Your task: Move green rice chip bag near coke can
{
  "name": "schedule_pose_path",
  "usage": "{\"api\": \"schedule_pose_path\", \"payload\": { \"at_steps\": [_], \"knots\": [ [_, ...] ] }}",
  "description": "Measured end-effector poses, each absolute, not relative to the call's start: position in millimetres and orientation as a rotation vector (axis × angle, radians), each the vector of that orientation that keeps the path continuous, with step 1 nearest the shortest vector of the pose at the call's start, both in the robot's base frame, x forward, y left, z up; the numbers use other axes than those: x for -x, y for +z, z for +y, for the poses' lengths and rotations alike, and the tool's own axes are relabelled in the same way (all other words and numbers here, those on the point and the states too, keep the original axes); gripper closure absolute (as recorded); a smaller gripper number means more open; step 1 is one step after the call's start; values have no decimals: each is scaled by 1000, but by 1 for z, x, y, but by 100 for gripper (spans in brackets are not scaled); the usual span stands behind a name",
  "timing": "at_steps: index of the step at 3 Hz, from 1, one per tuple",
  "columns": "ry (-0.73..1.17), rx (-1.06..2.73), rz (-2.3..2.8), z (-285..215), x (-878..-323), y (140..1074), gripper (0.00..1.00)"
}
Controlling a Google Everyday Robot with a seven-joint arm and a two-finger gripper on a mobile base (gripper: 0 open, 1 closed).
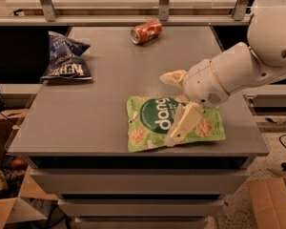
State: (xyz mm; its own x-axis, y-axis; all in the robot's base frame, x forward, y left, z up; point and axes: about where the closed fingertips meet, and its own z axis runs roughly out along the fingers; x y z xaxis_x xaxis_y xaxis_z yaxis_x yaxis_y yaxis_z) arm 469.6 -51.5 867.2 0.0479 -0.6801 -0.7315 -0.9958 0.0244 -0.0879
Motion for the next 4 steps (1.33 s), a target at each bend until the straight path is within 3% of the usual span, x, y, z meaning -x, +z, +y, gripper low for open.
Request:
{"api": "schedule_pose_path", "payload": {
  "at_steps": [1,2,4],
  "knots": [
    [667,1728,1722,-51,-473,850,0],
    [670,1719,1755,-57,-478,836,17],
    [667,1708,1779,-65,-488,827,64]
  ]
}}
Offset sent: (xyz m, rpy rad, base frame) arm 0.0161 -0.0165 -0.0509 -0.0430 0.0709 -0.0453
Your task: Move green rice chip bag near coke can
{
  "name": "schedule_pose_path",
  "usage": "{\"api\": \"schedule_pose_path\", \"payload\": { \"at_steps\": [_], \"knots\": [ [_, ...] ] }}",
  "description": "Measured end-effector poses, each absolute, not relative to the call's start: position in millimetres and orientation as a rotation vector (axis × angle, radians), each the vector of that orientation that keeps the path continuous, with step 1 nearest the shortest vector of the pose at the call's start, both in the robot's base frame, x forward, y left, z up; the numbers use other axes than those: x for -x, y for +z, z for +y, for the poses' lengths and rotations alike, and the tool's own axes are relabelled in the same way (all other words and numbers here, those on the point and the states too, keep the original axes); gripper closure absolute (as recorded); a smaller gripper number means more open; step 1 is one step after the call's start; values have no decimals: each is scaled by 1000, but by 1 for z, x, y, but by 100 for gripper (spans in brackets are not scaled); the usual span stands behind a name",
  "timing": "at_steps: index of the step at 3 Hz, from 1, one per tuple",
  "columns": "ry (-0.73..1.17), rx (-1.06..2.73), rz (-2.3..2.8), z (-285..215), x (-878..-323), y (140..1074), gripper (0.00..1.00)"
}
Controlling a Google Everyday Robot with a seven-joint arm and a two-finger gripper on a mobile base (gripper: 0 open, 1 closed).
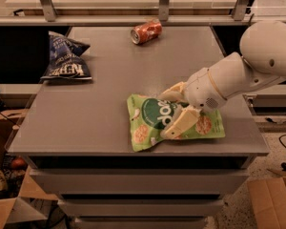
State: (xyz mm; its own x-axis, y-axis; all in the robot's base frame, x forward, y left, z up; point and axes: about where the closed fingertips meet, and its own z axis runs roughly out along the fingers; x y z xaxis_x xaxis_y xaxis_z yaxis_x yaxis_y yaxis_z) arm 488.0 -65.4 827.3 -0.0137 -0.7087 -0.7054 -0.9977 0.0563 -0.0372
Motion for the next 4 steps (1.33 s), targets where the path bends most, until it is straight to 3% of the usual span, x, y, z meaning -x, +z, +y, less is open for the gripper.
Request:
{"api": "schedule_pose_path", "payload": {
  "at_steps": [1,2,4],
  "knots": [
    [666,1708,1779,-66,-488,831,87],
    [666,1707,1779,-66,-488,831,100],
    [665,1707,1779,-66,-488,831,100]
  ]
}}
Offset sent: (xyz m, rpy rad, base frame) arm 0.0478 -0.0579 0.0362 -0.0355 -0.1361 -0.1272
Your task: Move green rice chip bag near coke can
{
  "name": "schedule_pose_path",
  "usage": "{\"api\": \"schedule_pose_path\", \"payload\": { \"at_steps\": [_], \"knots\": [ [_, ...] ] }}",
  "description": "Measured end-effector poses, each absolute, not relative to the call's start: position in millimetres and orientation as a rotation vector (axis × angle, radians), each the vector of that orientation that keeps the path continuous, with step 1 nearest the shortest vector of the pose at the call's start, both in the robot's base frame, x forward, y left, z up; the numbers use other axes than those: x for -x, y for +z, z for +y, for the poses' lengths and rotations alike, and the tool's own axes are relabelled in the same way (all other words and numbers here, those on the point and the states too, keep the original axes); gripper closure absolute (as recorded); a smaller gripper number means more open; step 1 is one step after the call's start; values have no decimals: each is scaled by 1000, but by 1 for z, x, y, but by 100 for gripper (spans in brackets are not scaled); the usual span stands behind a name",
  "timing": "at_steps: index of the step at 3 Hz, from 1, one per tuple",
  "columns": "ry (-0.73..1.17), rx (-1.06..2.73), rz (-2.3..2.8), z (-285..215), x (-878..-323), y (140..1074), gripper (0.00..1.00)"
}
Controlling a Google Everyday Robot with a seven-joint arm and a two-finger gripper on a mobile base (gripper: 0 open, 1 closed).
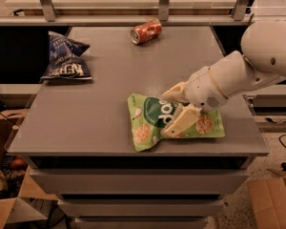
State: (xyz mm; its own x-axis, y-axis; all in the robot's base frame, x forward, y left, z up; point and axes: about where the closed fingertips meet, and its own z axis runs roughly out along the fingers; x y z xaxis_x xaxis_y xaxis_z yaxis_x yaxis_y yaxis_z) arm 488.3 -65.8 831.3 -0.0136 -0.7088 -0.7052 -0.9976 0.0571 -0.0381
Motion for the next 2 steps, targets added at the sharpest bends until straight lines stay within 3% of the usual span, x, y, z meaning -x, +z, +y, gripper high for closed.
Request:
{"api": "schedule_pose_path", "payload": {
  "at_steps": [1,2],
  "knots": [
    [665,1707,1779,-66,-488,831,100],
    [515,1659,1787,-99,-514,861,100]
  ]
}}
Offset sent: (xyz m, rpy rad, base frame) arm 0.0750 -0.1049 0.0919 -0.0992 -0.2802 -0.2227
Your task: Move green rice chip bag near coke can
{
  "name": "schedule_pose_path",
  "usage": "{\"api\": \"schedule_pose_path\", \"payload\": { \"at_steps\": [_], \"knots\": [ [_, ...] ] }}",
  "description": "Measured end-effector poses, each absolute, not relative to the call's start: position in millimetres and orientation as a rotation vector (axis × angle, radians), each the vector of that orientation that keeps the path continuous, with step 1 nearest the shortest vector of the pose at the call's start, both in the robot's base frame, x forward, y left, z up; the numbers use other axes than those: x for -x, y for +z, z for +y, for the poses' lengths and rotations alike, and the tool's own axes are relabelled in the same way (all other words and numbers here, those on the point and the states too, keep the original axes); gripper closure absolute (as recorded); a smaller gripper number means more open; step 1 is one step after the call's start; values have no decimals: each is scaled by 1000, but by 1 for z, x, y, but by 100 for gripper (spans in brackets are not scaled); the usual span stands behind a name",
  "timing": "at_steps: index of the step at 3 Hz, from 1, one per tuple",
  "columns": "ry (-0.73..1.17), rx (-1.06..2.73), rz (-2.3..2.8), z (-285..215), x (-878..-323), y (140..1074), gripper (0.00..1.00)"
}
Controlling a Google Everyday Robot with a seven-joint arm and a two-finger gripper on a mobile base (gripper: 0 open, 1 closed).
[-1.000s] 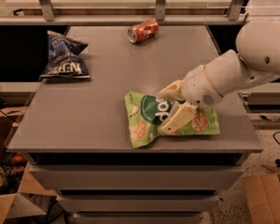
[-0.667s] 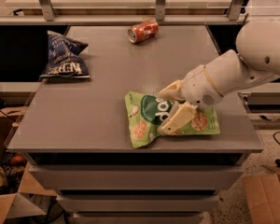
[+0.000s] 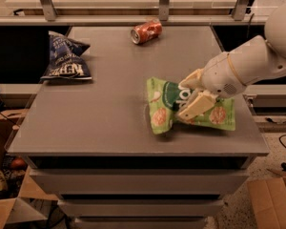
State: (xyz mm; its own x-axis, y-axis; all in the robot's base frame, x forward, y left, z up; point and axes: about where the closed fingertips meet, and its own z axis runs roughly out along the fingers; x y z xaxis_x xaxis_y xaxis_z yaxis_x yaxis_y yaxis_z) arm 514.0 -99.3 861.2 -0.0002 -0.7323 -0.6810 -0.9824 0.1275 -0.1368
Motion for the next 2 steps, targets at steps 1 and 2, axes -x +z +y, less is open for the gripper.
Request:
{"api": "schedule_pose_path", "payload": {
  "at_steps": [1,2],
  "knots": [
    [370,1614,1781,-131,-536,895,100],
    [271,1587,1754,-152,-560,928,100]
  ]
}}
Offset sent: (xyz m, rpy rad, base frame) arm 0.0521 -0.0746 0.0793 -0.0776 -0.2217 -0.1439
